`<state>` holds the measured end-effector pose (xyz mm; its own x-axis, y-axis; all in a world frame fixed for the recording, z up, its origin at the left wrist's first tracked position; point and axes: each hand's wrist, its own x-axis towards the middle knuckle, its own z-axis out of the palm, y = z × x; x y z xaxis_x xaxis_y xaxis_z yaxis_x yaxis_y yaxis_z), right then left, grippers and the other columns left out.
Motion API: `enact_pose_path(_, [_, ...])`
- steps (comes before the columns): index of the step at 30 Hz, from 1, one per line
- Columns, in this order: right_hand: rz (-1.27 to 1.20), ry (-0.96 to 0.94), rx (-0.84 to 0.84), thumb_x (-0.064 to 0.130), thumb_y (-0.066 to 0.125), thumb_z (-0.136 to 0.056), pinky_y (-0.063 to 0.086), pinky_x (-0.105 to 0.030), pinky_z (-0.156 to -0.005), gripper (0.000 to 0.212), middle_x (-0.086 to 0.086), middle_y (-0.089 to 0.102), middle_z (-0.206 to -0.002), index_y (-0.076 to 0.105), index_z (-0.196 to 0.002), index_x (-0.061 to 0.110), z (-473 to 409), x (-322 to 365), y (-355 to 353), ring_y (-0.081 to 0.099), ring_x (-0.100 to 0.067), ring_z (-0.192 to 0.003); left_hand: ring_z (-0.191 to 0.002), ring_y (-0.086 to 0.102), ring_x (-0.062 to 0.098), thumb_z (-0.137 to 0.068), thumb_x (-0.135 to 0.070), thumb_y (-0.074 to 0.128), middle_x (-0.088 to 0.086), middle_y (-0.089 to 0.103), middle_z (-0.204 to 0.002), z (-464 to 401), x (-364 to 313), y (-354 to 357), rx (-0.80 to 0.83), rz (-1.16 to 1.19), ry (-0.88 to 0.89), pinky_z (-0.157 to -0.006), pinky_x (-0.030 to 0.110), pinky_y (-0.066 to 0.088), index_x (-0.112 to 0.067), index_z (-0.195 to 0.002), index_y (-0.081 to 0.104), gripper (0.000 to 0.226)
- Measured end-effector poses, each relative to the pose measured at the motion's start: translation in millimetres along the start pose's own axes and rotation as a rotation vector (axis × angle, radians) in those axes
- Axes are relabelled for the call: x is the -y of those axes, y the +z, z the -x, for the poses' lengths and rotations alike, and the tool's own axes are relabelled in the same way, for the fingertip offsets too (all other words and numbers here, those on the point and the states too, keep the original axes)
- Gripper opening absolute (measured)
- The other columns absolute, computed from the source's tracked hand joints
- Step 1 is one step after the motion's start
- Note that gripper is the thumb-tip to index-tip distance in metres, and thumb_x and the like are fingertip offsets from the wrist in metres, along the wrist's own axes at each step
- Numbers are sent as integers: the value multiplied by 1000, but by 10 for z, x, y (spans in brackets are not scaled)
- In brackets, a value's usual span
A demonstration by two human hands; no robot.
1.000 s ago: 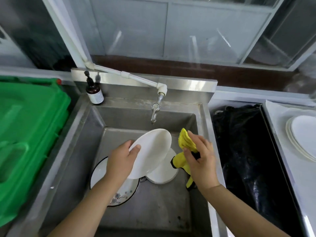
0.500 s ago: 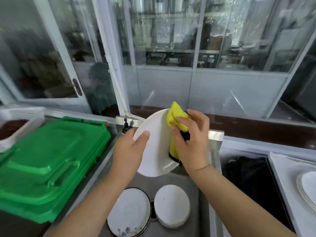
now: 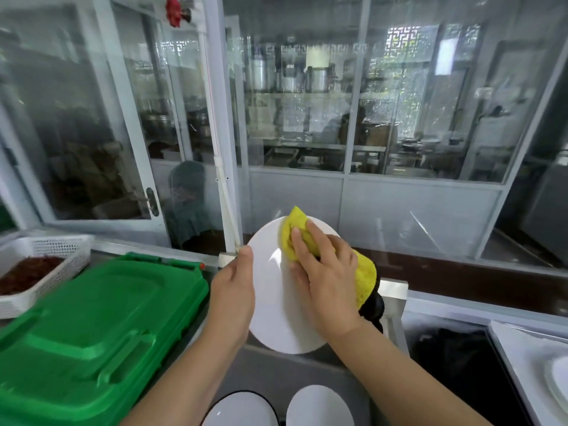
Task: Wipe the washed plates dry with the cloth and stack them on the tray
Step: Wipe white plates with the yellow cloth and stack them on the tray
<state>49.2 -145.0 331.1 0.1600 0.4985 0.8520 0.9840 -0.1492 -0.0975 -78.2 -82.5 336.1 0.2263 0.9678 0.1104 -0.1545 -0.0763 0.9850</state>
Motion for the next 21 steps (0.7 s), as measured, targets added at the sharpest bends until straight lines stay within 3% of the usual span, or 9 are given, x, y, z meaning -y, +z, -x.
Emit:
enact_pose_path(3, [-74,-94,-29,27,51,-88,46,-45,-79,39,-8,56,-134,65,-124,22,-7,286,30,53,-34,-101,-76,71,16,-93,-54,44,-2,75,-79,-68,-157,-60,36,27,19,-69,36,55,-34,-77,74,39])
enact_pose_path(8, [-140,-254,-51,24,59,-86,47,-42,-75,32,-5,61,-128,70,-116,23,202,572,88,46,-23,-99,-83,70,29,-85,-62,48,5,74,-80,-171,-291,-229,30,101,40,-75,46,58,-30,-79,73,41])
enact_pose_path(12, [-99,-326,-35,25,60,-86,49,-41,-75,30,-6,65,-121,71,-114,22,189,583,36,52,-25,-92,-69,70,13,-89,-60,45,-4,74,-75,-167,-302,-296,50,93,39,-55,28,54,-37,-77,72,39])
enact_pose_path(17, [-111,-198,-74,21,56,-88,48,-45,-73,32,-13,63,-120,70,-116,17,-171,623,-43,58,-37,-83,-74,70,11,-95,-53,43,1,73,-78,-96,-240,-307,115,62,97,-61,23,51,-27,-81,72,41])
enact_pose_path(21, [-21,0,-128,13,66,-84,47,-49,-72,36,-14,61,-122,67,-121,16,-322,450,-87,54,-39,-84,-68,69,9,-96,-40,49,-3,74,-76,-67,-242,-424,136,115,127,-52,17,50,-29,-78,73,31])
